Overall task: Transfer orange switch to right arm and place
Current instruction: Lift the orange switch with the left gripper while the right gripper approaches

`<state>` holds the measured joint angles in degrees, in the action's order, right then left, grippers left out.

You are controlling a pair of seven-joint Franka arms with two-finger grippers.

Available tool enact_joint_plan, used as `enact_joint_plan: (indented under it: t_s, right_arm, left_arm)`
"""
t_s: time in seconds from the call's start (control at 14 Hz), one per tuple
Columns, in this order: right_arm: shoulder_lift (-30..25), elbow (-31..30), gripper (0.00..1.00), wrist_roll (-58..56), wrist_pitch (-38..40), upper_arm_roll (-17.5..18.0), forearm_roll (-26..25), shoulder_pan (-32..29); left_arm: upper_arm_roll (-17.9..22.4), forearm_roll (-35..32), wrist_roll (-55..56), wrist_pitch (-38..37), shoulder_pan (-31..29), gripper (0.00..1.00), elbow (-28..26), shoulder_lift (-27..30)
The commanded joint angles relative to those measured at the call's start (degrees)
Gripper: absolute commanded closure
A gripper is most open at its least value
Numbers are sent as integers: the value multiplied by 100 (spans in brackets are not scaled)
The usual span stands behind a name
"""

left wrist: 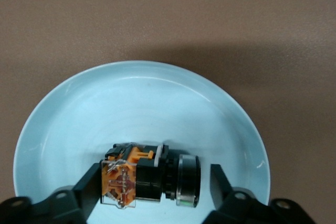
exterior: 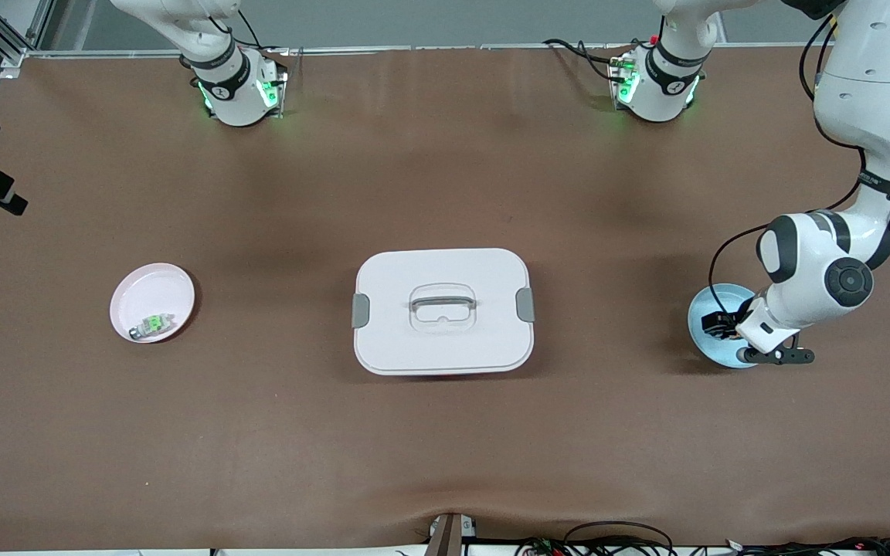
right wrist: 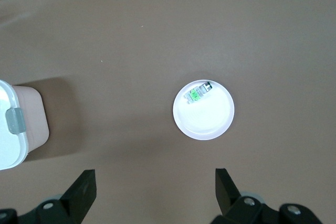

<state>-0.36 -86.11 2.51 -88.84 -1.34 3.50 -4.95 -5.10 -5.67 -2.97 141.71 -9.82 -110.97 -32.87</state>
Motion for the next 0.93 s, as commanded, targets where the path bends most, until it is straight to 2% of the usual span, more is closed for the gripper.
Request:
enact_joint_plan:
  t_s: [0.0, 0.14, 0.5, 0.86]
  right_arm:
    - [45, 59, 0, -49, 68, 37, -60, -24]
    - [45, 76, 0, -40, 51, 37, -60, -24]
    - [54, 76, 0, -40, 42, 37, -60, -15]
    - [54, 68, 0, -40, 60, 46, -52, 2]
  left_arm:
    - [-26, -145, -37, 6, -56, 54, 49, -61]
    - [-35, -145, -20, -38, -47, 100, 49, 17]
    - [-201, -136, -19, -1073, -3, 100, 224, 754]
    - [-702, 83, 146, -2690, -20, 100, 1155, 1168]
